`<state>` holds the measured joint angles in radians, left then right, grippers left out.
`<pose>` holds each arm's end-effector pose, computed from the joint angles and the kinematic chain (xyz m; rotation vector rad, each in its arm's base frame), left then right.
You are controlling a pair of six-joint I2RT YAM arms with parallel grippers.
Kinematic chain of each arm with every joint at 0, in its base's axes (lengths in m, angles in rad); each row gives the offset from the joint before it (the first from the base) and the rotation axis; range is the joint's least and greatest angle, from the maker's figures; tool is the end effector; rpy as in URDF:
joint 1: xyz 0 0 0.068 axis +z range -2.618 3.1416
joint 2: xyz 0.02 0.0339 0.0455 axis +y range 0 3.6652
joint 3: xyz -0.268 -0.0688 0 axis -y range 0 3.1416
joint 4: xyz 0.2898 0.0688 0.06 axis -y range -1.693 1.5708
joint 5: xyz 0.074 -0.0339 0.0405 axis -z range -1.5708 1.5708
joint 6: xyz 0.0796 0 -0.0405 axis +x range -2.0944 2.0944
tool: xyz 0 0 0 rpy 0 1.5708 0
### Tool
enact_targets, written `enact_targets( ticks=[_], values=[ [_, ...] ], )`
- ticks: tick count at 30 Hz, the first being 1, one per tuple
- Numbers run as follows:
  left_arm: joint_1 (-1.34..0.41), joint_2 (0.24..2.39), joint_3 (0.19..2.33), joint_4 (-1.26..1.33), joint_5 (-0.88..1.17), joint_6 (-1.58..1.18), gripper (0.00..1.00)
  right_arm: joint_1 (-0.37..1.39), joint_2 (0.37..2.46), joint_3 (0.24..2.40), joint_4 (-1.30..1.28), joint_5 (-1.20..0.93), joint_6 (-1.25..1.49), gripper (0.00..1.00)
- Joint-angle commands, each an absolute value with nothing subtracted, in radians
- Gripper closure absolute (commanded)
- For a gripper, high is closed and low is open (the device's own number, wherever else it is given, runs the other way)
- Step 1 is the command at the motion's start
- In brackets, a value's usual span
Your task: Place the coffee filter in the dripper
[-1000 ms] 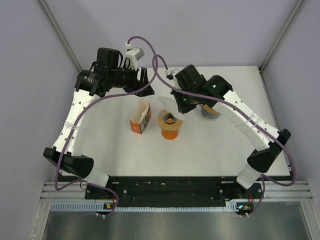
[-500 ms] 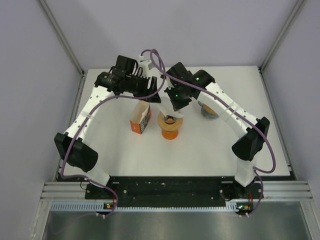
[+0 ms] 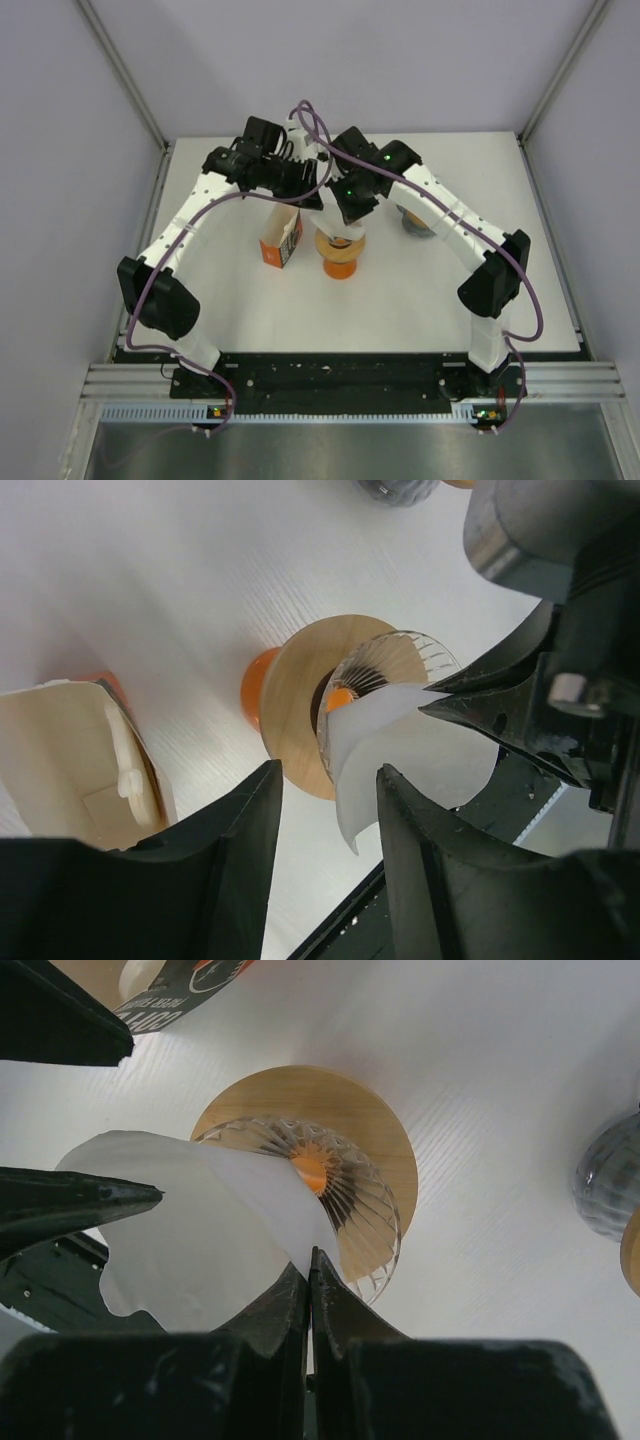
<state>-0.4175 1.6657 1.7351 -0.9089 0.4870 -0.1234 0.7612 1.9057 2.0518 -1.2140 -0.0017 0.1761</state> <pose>0.3750 -0.2071 0.3528 0.5864 2.3770 -0.8328 0.3330 0.3175 0.3336 -0.7724 2.5626 0.3126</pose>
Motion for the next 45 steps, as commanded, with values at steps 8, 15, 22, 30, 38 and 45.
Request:
enact_targets(
  ticks=[8, 15, 22, 30, 38, 45],
  values=[
    [-0.472, 1.667, 1.658, -0.859, 0.443, -0.067, 0.67, 0.762, 1.913, 2.103, -1.16, 0.024, 0.16, 1.0],
    [-0.518, 1.657, 1.614, -0.848, 0.43, -0.032, 0.7, 0.762, 1.898, 2.1, -1.108, 0.064, 0.17, 1.0],
    [-0.518, 1.629, 1.562, -0.825, 0.371, -0.009, 0.78, 0.762, 1.853, 2.083, -1.055, 0.1, 0.183, 0.81],
    [-0.517, 1.605, 1.542, -0.815, 0.379, 0.018, 0.79, 0.756, 1.757, 2.02, -0.968, 0.104, 0.18, 0.56],
    [-0.518, 1.609, 1.54, -0.808, 0.394, 0.017, 0.79, 0.755, 1.652, 1.908, -0.856, 0.101, 0.156, 0.44],
    [-0.518, 1.609, 1.542, -0.81, 0.388, 0.017, 0.79, 0.755, 1.603, 1.85, -0.795, 0.059, 0.135, 0.72]
  ],
)
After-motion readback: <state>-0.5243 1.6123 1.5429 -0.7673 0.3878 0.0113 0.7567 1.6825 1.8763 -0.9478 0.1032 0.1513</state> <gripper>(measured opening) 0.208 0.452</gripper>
